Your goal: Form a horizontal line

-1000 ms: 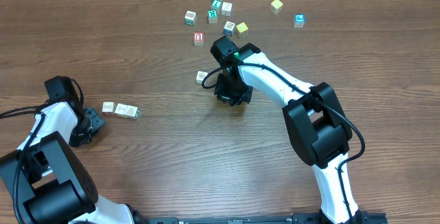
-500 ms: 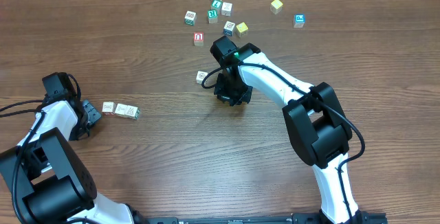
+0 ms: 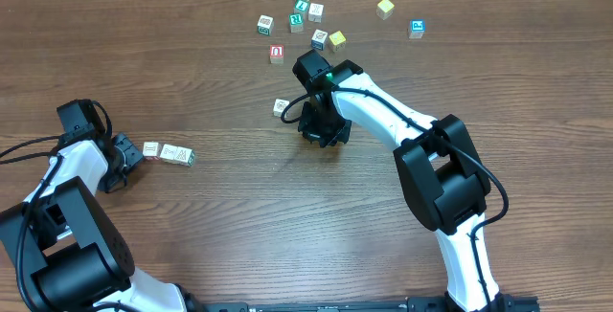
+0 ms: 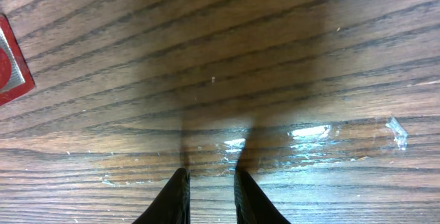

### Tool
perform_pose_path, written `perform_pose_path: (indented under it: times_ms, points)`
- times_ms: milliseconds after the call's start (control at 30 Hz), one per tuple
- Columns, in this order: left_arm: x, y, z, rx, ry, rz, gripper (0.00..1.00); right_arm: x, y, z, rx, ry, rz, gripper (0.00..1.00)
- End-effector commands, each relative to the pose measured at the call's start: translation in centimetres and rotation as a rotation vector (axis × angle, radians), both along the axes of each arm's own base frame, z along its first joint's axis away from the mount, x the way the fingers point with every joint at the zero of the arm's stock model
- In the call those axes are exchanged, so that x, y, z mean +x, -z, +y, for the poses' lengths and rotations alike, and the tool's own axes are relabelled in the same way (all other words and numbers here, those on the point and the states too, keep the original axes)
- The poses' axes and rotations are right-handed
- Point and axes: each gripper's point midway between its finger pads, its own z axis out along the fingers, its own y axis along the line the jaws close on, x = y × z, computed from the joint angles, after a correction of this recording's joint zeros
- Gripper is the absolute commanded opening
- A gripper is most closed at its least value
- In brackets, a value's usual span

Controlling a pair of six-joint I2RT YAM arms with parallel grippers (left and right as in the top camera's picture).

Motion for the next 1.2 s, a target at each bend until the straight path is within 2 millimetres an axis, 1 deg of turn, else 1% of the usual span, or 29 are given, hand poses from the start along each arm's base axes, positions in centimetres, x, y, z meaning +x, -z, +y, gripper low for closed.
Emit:
perform_pose_path:
  times_ms: [0,200,400,467,567,667,767,833,933,967,1067,1100,1167]
  points:
    - [0.3,0.7,-1.0,-0.054,0.004,-0.002,0.04,0.1,1.1,-0.4,-0.036,-0.006,-0.012,0.2]
    - [1.0,0.7,-1.8,-0.1,0.023,-0.036,0.04,0.1,1.1,-0.4,-0.036,-0.006,-0.012,0.2]
    - [0.9,0.7,-1.8,-0.099,0.024,-0.032,0.04,0.1,1.1,-0.4,-0.035,-0.007,-0.013,0.2]
    - [0.6,0.8,-2.0,-0.105,0.029,-0.018,0.04,0.1,1.1,-0.4,-0.035,-0.007,-0.013,0.2]
    - [-0.5,0.9,-2.5,-0.124,0.025,0.022,0.04,0.2,1.1,-0.4,-0.034,-0.006,-0.015,0.2]
    - [-1.3,0.5,-2.8,-0.132,0.023,0.048,0.04,0.2,1.1,-0.4,-0.034,-0.006,-0.015,0.2]
    - [-2.3,-0.6,-2.2,-0.091,0.001,0.077,0.04,0.2,1.1,-0.4,-0.034,-0.006,-0.015,0.2]
    - [-2.9,-1.8,-1.4,-0.036,-0.032,0.083,0.04,0.2,1.1,-0.4,-0.034,-0.007,-0.015,0.2]
    - [-3.4,-4.2,-0.1,0.042,-0.073,0.052,0.04,0.2,1.1,-0.4,-0.035,-0.007,-0.014,0.2]
    - [-3.4,-5.6,0.7,0.079,-0.1,0.017,0.04,0.2,1.1,-0.4,-0.035,-0.007,-0.014,0.2]
    - [-2.8,-7.1,2.1,0.14,-0.13,-0.044,0.04,0.2,1.1,-0.4,-0.034,-0.007,-0.015,0.2]
    - [-2.1,-7.3,2.6,0.152,-0.134,-0.072,0.04,0.2,1.1,-0.4,-0.035,-0.007,-0.014,0.2]
    - [-1.3,-7.1,2.8,0.155,-0.132,-0.096,0.04,0.2,1.1,-0.4,-0.035,-0.007,-0.014,0.2]
